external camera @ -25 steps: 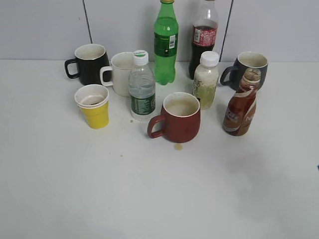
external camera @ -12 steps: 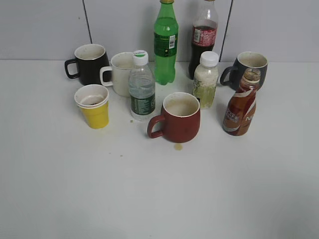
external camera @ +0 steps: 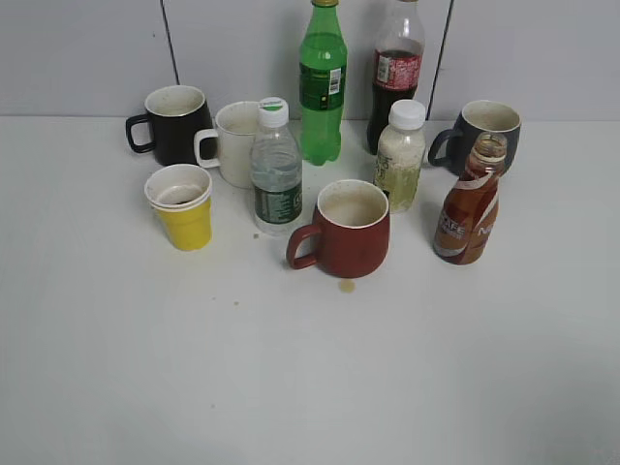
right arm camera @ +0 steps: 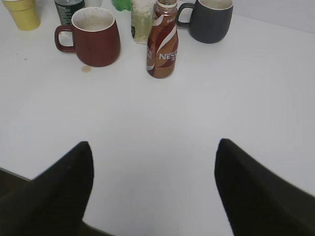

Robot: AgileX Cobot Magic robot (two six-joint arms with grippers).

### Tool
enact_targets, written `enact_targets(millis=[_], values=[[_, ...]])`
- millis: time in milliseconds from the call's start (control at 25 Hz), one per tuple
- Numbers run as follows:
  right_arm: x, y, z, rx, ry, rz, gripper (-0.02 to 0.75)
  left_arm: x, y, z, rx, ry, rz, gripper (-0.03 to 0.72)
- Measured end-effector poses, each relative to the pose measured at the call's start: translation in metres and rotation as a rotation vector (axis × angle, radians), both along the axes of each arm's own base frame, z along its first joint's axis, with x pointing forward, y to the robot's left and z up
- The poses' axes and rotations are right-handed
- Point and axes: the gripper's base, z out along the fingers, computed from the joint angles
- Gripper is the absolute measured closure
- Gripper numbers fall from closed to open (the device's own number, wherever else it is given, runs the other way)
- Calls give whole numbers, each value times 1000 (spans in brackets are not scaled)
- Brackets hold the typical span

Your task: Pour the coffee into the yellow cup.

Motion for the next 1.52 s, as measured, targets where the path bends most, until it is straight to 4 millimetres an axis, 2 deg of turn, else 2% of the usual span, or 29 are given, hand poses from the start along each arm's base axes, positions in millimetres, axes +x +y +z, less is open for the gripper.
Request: enact_targets(millis=[560,960,1520], values=[[0,0,0,0,-1,-7,164,0,0,0,1,-1,14,190],[-1,2,0,1,-2,-299,164,-2,-3,0,1,-2,313,190],[-1,2,0,0,-2,-318,164,-2,-3,0,1,-3,335,195]])
